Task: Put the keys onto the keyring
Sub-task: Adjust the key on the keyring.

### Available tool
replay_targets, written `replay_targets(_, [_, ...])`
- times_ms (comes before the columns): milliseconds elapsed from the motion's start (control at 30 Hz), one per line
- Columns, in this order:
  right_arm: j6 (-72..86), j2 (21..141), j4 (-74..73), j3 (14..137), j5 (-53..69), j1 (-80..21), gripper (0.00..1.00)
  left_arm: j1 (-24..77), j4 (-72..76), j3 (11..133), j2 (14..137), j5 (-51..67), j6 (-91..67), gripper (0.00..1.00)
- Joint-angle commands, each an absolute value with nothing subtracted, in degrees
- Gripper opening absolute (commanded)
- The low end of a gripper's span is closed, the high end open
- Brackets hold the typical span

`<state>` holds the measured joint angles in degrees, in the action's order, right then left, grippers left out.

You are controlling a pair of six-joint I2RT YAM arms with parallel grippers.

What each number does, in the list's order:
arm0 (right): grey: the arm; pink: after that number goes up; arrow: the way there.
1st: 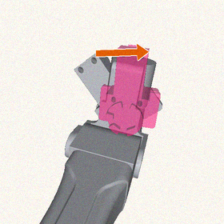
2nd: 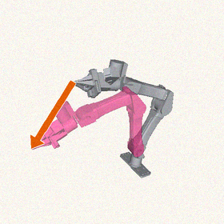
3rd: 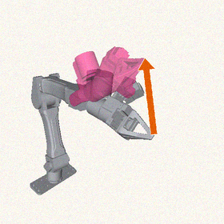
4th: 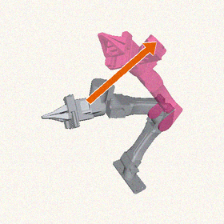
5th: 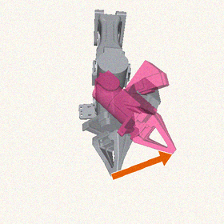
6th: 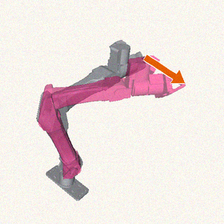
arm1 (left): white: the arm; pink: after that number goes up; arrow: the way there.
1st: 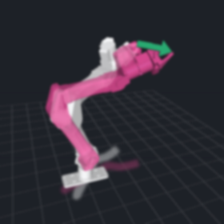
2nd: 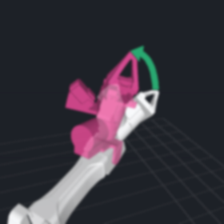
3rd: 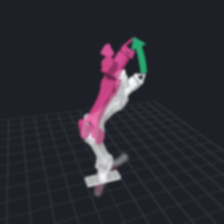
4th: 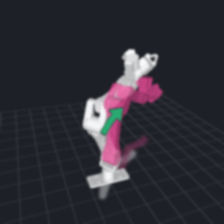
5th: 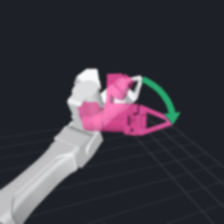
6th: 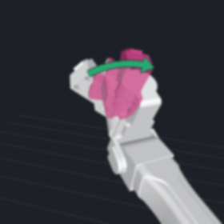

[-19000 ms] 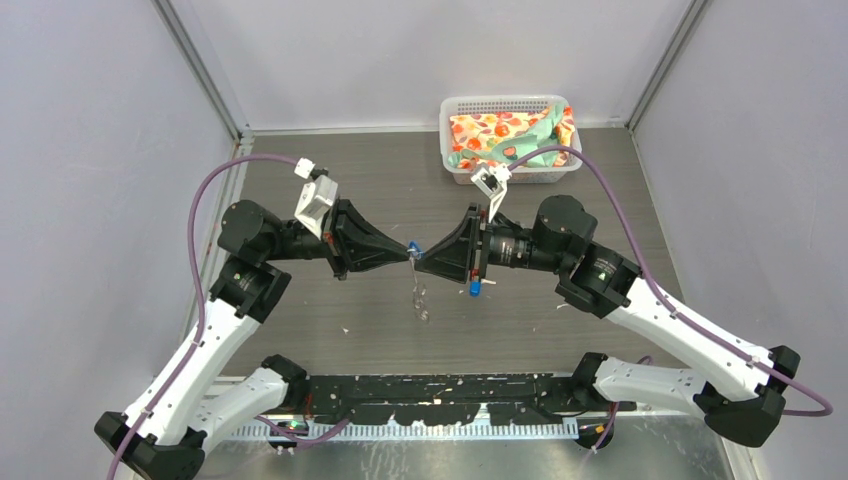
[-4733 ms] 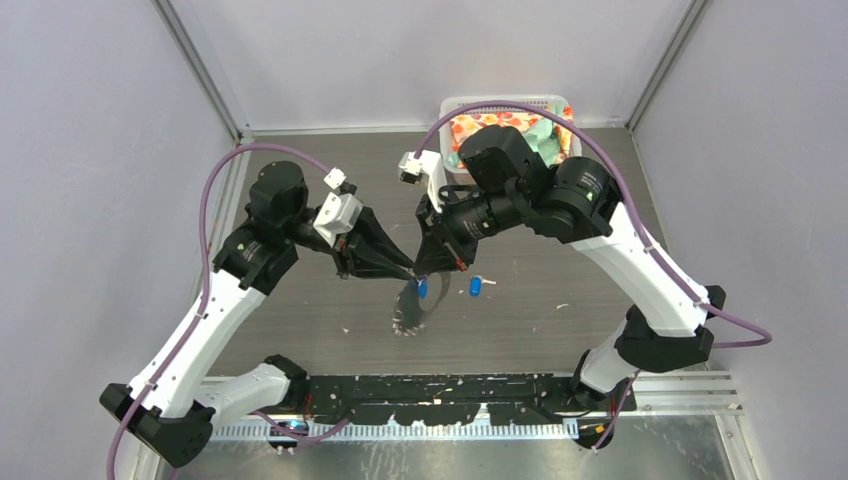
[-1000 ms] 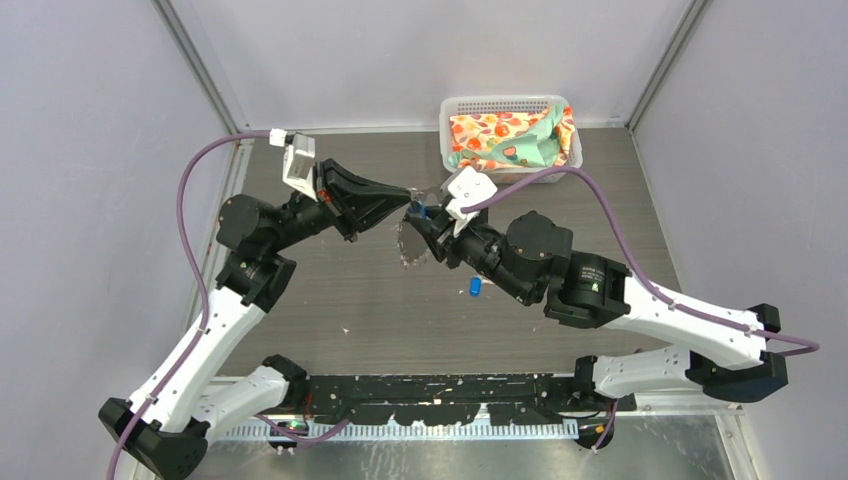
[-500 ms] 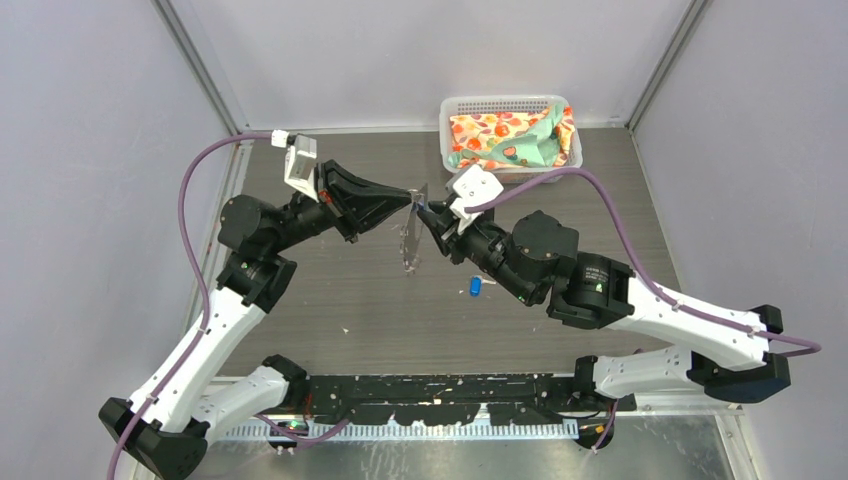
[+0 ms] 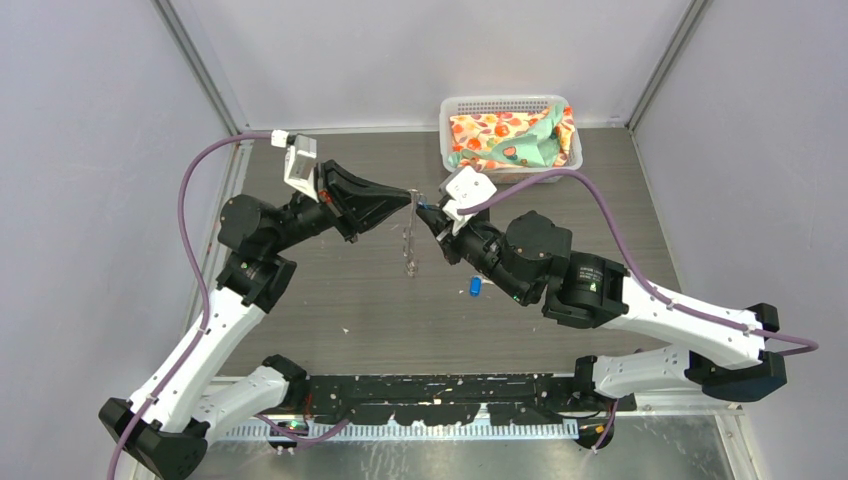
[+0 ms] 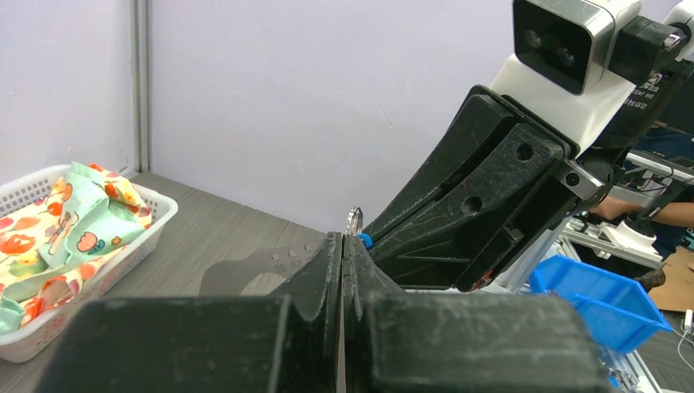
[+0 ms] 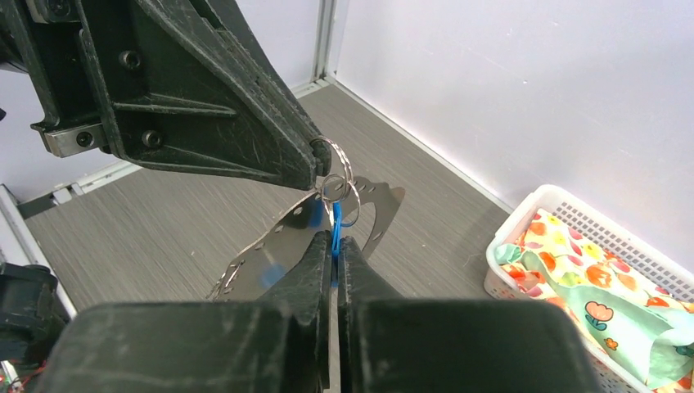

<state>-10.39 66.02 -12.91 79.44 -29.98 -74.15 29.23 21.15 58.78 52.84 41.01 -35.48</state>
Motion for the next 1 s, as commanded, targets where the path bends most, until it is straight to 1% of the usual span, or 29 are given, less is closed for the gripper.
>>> replay_targets(0, [-9.7,64.3,-10.4,81.0,-30.7,-74.4,0.01,29.0,23.0,59.6,51.8,40.8,-34.7,0.00])
replay_targets(467, [-4.8,64.1,-21.3,83.0,-27.6,-74.4,0.01,29.0,24.2,59.0,51.5,41.1,-33.7,0.00])
replay_targets(733, [-2.2,64.3,-22.7,84.5,-22.3,-74.4,0.01,29.0,24.7,58.8,51.2,41.9,-33.4,0.00])
replay_targets(967, [-0.1,65.1,-27.1,85.7,-22.3,-74.1,0.01,29.0,25.3,58.7,50.9,42.4,-33.6,0.00])
